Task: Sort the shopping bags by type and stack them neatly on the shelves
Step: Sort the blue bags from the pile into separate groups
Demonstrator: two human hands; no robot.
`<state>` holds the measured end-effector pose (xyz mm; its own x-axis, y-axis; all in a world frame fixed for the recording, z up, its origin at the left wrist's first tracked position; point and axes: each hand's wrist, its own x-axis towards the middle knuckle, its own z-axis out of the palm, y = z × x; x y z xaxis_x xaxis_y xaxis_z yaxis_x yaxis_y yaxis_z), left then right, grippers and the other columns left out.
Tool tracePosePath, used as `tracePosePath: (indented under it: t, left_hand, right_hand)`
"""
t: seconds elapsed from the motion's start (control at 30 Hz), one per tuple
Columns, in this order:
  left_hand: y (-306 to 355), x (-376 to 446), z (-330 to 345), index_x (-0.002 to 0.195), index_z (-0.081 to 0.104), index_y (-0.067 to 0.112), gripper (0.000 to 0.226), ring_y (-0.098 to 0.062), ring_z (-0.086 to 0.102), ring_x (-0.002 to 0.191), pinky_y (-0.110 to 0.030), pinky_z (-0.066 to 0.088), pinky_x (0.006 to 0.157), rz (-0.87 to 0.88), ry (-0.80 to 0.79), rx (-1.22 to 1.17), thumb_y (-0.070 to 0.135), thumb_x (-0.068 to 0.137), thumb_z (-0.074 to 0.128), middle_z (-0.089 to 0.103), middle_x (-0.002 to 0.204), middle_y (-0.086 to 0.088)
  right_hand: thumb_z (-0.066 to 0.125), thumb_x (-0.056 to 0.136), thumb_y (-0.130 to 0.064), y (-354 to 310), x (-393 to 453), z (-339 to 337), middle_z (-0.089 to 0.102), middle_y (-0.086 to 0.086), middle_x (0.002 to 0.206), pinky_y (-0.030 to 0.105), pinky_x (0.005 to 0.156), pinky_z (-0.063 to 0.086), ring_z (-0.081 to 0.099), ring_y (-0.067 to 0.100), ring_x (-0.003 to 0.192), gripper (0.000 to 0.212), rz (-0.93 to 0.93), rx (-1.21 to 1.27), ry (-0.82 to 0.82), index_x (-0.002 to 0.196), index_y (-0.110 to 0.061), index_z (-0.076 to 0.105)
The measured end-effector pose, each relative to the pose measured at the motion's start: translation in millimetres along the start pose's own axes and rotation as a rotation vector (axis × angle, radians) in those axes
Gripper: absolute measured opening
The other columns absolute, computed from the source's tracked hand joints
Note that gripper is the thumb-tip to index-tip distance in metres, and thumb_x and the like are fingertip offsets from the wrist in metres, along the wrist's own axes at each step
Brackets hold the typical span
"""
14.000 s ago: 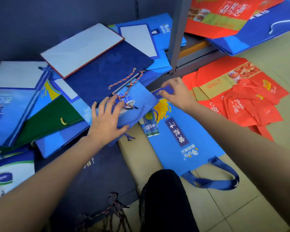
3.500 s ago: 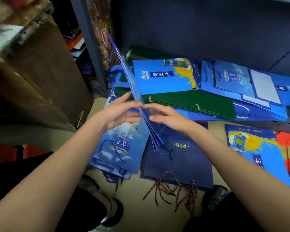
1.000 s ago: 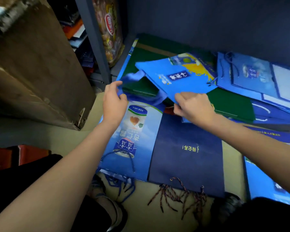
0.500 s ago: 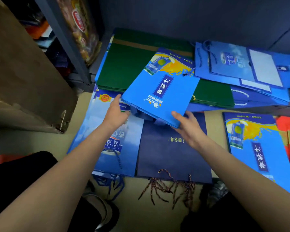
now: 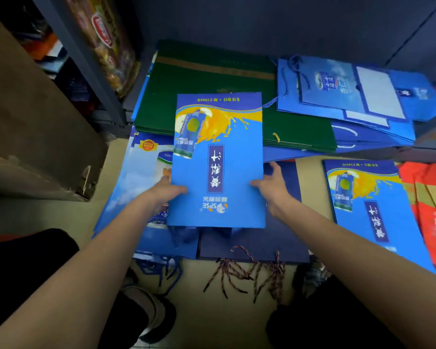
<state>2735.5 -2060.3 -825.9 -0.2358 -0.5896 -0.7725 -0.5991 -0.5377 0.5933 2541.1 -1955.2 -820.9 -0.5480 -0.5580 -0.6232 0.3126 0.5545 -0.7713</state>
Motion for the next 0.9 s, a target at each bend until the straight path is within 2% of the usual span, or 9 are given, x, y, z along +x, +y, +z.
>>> tracePosePath:
  t: [0.07, 0.13, 0.23, 0.37, 0.43, 0.53, 0.73, 0.83, 0.9]
  left_hand:
    - [-1, -2, 8, 0.120, 0.037, 0.017, 0.033, -0.021, 0.050, 0.101, -0.033, 0.041, 0.083, 0.027, 0.013, -0.071, 0.008, 0.092, 0.053, 0.051, 0.130, -0.006]
    - [5, -5, 15, 0.124, 0.040, 0.012, 0.036, -0.020, 0.051, 0.101, -0.035, 0.042, 0.083, 0.073, 0.053, -0.172, 0.008, 0.091, 0.053, 0.052, 0.131, -0.005]
    - [26, -14, 37, 0.126, 0.042, 0.009, 0.037, -0.016, 0.051, 0.097, -0.029, 0.045, 0.073, 0.228, 0.138, -0.314, 0.002, 0.091, 0.051, 0.053, 0.130, -0.007]
    - [72, -35, 96, 0.138, 0.031, 0.013, 0.052, -0.010, 0.056, 0.080, -0.017, 0.047, 0.053, 0.389, 0.041, -0.394, 0.001, 0.091, 0.050, 0.055, 0.126, -0.011]
    - [97, -45, 132, 0.143, 0.023, 0.020, 0.062, -0.010, 0.056, 0.078, -0.018, 0.051, 0.061, 0.434, -0.042, -0.384, 0.003, 0.091, 0.051, 0.057, 0.123, -0.010]
    - [125, -58, 189, 0.144, 0.019, 0.027, 0.066, -0.021, 0.058, 0.098, -0.040, 0.048, 0.087, 0.419, -0.194, -0.328, 0.007, 0.091, 0.053, 0.057, 0.125, -0.003]
    - [134, -61, 301, 0.126, 0.034, 0.022, 0.046, -0.024, 0.061, 0.097, -0.036, 0.051, 0.075, 0.339, -0.367, -0.130, 0.009, 0.089, 0.056, 0.059, 0.120, -0.005]
    - [125, -51, 337, 0.113, 0.033, 0.022, 0.033, -0.017, 0.055, 0.081, -0.028, 0.045, 0.061, 0.293, -0.358, -0.057, 0.011, 0.090, 0.053, 0.052, 0.107, -0.003]
    - [114, -36, 354, 0.108, 0.033, 0.020, 0.029, -0.020, 0.056, 0.089, -0.034, 0.051, 0.072, 0.260, -0.335, -0.034, 0.011, 0.089, 0.052, 0.054, 0.108, -0.004]
  right_hand:
    - [0.039, 0.088, 0.008, -13, 5, 7, 0.050, -0.004, 0.083, 0.024, 0.050, 0.038, 0.050, 0.012, 0.065, 0.063, -0.123, -0.138, 0.105, 0.141, -0.024, 0.030]
    - [0.032, 0.084, 0.010, -30, 3, 6, 0.046, -0.005, 0.076, 0.025, 0.051, 0.039, 0.052, 0.021, 0.074, 0.059, -0.251, -0.237, 0.109, 0.133, -0.024, 0.038]
    - [0.030, 0.081, 0.011, -65, -9, -16, 0.049, -0.006, 0.079, 0.025, 0.050, 0.039, 0.052, 0.024, 0.081, 0.065, -0.432, -0.371, 0.103, 0.132, -0.028, 0.038]
    - [0.031, 0.080, 0.012, -113, -23, -101, 0.046, -0.010, 0.079, 0.024, 0.052, 0.037, 0.051, 0.017, 0.073, 0.069, -0.565, -0.523, 0.178, 0.137, -0.027, 0.032]
    - [0.035, 0.080, 0.014, -129, -29, -155, 0.044, -0.010, 0.079, 0.019, 0.053, 0.040, 0.055, 0.012, 0.075, 0.068, -0.590, -0.553, 0.203, 0.135, -0.024, 0.032]
    - [0.046, 0.080, 0.016, -130, -33, -229, 0.048, -0.002, 0.079, 0.020, 0.049, 0.042, 0.049, 0.006, 0.060, 0.062, -0.496, -0.488, 0.286, 0.129, -0.023, 0.038]
    - [0.057, 0.077, 0.006, -86, -5, -330, 0.056, 0.009, 0.097, 0.029, 0.059, 0.041, 0.052, 0.019, 0.081, 0.045, -0.372, -0.208, 0.590, 0.116, -0.015, 0.050]
    - [0.061, 0.080, -0.003, -37, 8, -358, 0.053, 0.004, 0.081, 0.031, 0.057, 0.040, 0.049, 0.017, 0.064, 0.036, -0.294, -0.118, 0.651, 0.103, -0.021, 0.040]
    - [0.064, 0.082, -0.007, -7, 16, -367, 0.051, 0.002, 0.075, 0.026, 0.052, 0.036, 0.045, 0.013, 0.057, 0.037, -0.224, -0.090, 0.668, 0.102, -0.019, 0.036]
